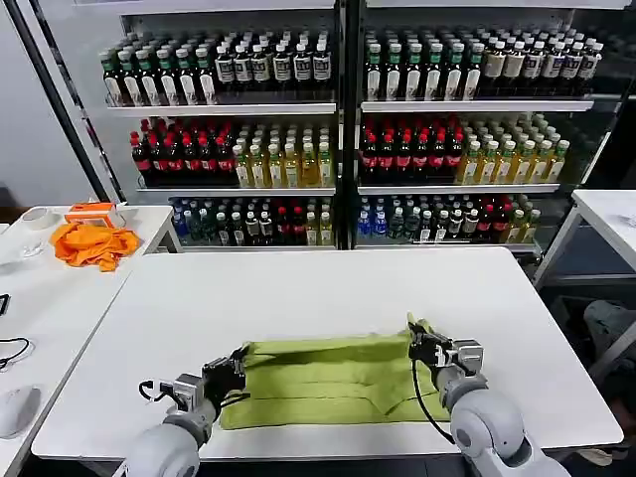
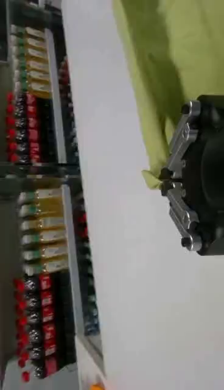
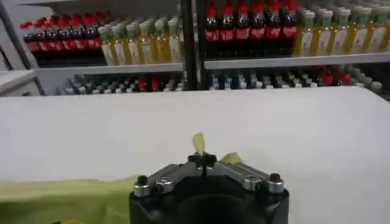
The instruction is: Fold and organize the clothes.
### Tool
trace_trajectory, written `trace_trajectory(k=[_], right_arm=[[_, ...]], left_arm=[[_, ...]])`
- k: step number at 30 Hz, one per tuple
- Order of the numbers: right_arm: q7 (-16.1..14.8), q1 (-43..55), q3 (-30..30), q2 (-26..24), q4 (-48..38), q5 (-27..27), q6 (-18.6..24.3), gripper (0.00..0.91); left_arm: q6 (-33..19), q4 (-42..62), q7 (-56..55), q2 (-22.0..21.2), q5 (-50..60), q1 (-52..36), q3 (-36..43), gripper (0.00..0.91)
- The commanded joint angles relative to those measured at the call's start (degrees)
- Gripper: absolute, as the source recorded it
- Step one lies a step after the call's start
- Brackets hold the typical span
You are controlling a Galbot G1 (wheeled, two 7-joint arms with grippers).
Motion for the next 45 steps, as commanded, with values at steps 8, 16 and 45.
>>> trace_trajectory(k=[8, 16, 45], right_arm=[[0.67, -3.52, 0.59, 0.52, 1.41, -0.84, -0.40, 0.000], [-0.81, -3.80, 0.22, 1.61, 0.01, -5.98, -0.52, 0.907], [-4.99, -16.71, 5.18, 4.03, 7.67, -18.01, 3.26, 0.907]], left_arm=[[-0.14, -0.73, 0.14, -0.80, 2.11, 3.04, -0.53, 0.020], [0.28, -0.33, 0.14, -1.75, 3.47, 2.91, -0.43, 0.907], [-5.13, -0.82, -6.94, -13.85, 6.26, 9.33, -2.27, 0.584]])
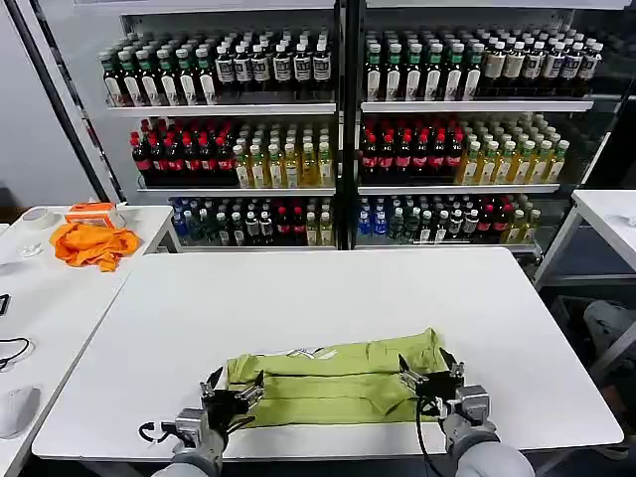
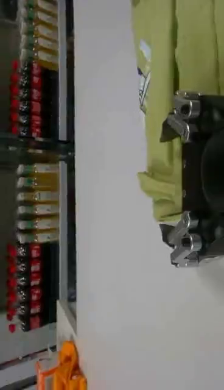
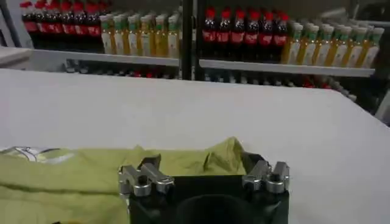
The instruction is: Fold and organize the clothes.
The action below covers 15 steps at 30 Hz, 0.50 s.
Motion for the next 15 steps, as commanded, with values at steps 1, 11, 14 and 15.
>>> trace_trajectory(k=[1, 11, 14, 15], right_arm=[[-0.51, -2.58, 0.77, 0.16, 1.04, -1.83, 0.38, 0.907], [-0.46, -2.74, 0.83, 0.15, 0.89, -1.87, 0.48, 0.907], [-0.41, -2.56, 0.80, 0.09, 0.82, -1.78, 0.45, 0.907], [-0.38, -2.50, 0.80, 0.10, 0.82, -1.75, 0.45, 0.907]], left_arm=[[-1.20, 2.33, -1.10, -3.73, 0.58, 0.71, -0.17, 0.433], [-3.06, 4.53, -1.46, -4.90, 0.13, 1.19, -0.40, 0.020], [-3.26, 4.99, -1.39, -5.33, 0.14, 1.06, -0.24, 0.020], [-3.38, 5.12, -1.38, -5.43, 0.12, 1.00, -0.20, 0.020]])
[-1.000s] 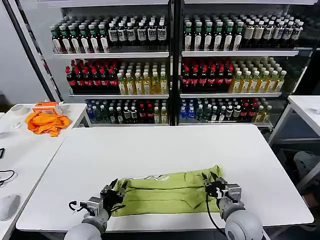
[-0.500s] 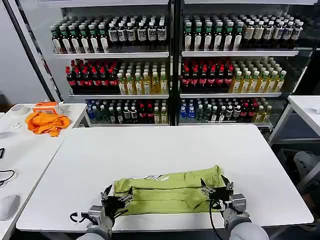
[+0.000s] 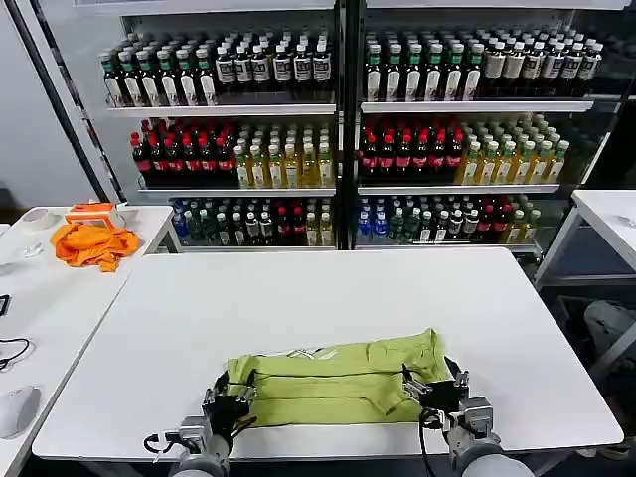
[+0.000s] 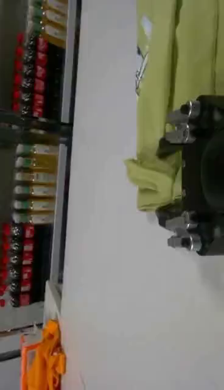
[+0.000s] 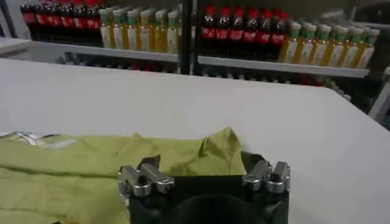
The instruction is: Fold and organize the clothes.
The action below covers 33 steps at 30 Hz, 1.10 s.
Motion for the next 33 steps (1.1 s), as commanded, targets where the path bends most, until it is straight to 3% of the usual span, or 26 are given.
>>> trace_trajectory(k=[1, 8, 14, 29, 33], right_arm=[[-0.10, -0.70, 0.20, 0.08, 0.34, -0.51, 0.10, 0.907], [0.53, -0.17, 0.59, 0.07, 0.09, 0.22, 0.11, 0.907], [1.05, 0.70, 1.07, -0.25, -0.16, 1.46, 0.11, 0.907], [1.43, 3.63, 0.82, -1.01, -1.18, 3.90, 0.09, 0.907], [1.43, 4.39, 0.41, -1.26, -1.65, 4.19, 0.08, 0.907]], left_arm=[[-0.45, 1.47, -0.22, -1.41, -0.10, 0.31, 0.26, 0.020], [-1.68, 1.69, 0.14, -1.73, -0.94, 0.49, 0.22, 0.020], [-1.77, -0.25, 0.67, 0.63, -2.89, -0.09, -3.37, 0.020], [-0.01, -6.24, 5.47, 18.09, -16.95, 5.38, -28.86, 0.020], [1.88, -7.84, 5.99, 20.06, -22.73, 3.95, -31.13, 0.020]])
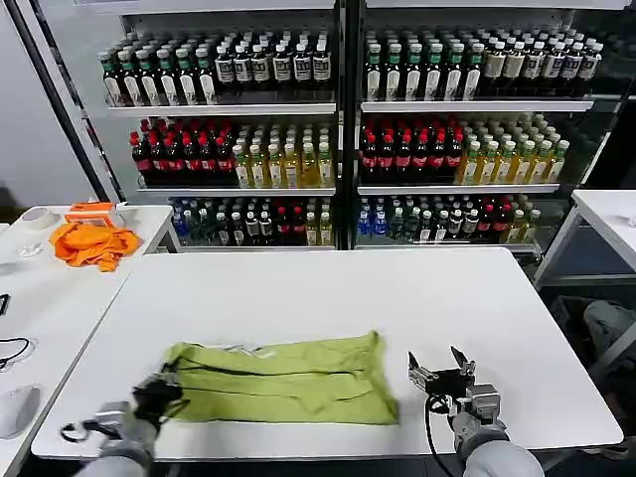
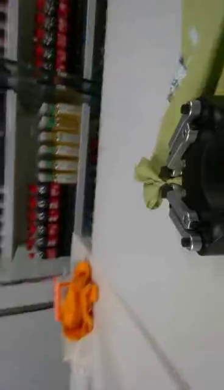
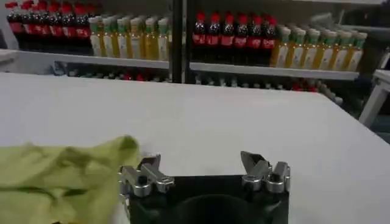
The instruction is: Fold and organize the clothes.
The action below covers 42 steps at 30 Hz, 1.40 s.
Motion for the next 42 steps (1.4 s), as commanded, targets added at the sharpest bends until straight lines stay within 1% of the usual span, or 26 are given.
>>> trace_trajectory(k=[1, 3, 4, 6, 8, 10, 11, 12, 13, 17, 26, 32, 37, 39, 40, 41, 42], right_arm=[[0.05, 0.88, -0.18, -0.06, -0.23, 0.43, -0.06, 0.907], [0.06, 0.86, -0.28, -0.09, -0.27, 0.43, -0.07, 0.907], [0.03, 0.80, -0.32, -0.12, -0.26, 0.41, -0.08, 0.907], [-0.04, 0.60, -0.28, -0.22, -0.28, 0.39, -0.06, 0.907], [-0.11, 0.36, -0.22, -0.28, -0.33, 0.36, -0.01, 0.907], [-0.18, -0.14, -0.12, -0.37, -0.42, 0.28, 0.10, 0.907], [-0.20, -0.23, -0.10, -0.41, -0.40, 0.26, 0.13, 0.907], [-0.21, -0.39, -0.11, -0.46, -0.36, 0.21, 0.14, 0.907], [-0.21, -0.44, -0.10, -0.46, -0.35, 0.20, 0.14, 0.907], [-0.07, -0.08, -0.16, -0.29, -0.75, 0.14, 0.24, 0.907], [0.14, 1.98, -0.24, -0.24, -1.65, 0.29, 0.11, 0.907], [0.30, 2.80, -0.11, -0.31, -2.34, 0.67, 0.18, 0.907], [0.27, 3.25, -0.24, -0.22, -2.62, 0.69, 0.20, 0.907], [0.26, 3.43, -0.30, -0.18, -2.70, 0.71, 0.19, 0.907], [0.27, 3.58, -0.33, -0.17, -2.76, 0.74, 0.18, 0.907], [0.29, 3.65, -0.35, -0.17, -2.79, 0.74, 0.18, 0.907], [0.29, 3.76, -0.39, -0.18, -2.85, 0.75, 0.18, 0.907]], left_arm=[[2.19, -3.32, 1.94, 7.95, -14.33, -0.35, -11.95, 0.020], [3.03, -4.05, 2.13, 7.50, -18.82, -1.23, -10.83, 0.020], [3.24, -4.82, 2.76, 6.35, -22.61, -1.89, -8.91, 0.020], [3.25, -5.48, 3.51, 4.80, -25.02, -2.67, -5.70, 0.020], [3.44, -6.36, 4.32, 2.35, -30.35, -3.62, -1.68, 0.020], [3.48, -7.04, 5.07, -0.48, -32.42, -4.97, 2.28, 0.020], [3.54, -7.15, 5.16, -0.93, -32.75, -5.33, 3.08, 0.020], [3.77, -7.33, 5.15, -2.79, -34.04, -6.09, 3.89, 0.020], [3.82, -7.36, 5.12, -3.56, -34.81, -6.57, 6.35, 0.020], [3.63, -6.48, 4.74, -6.16, -35.37, -8.48, 12.03, 0.020], [2.78, -0.08, 1.63, -11.40, -35.35, -14.03, 21.08, 0.020], [2.50, 3.41, 1.74, -13.28, -33.34, -15.42, 24.48, 0.020], [2.15, 4.92, 2.08, -13.79, -30.61, -15.35, 26.53, 0.030], [2.25, 4.90, 2.45, -14.00, -29.64, -15.06, 27.38, 0.191], [2.40, 4.77, 2.78, -14.09, -29.06, -14.72, 27.94, 0.373], [2.42, 4.67, 2.97, -14.13, -28.95, -14.58, 28.18, 0.907], [2.45, 4.63, 3.15, -14.16, -28.19, -14.35, 28.63, 0.907]])
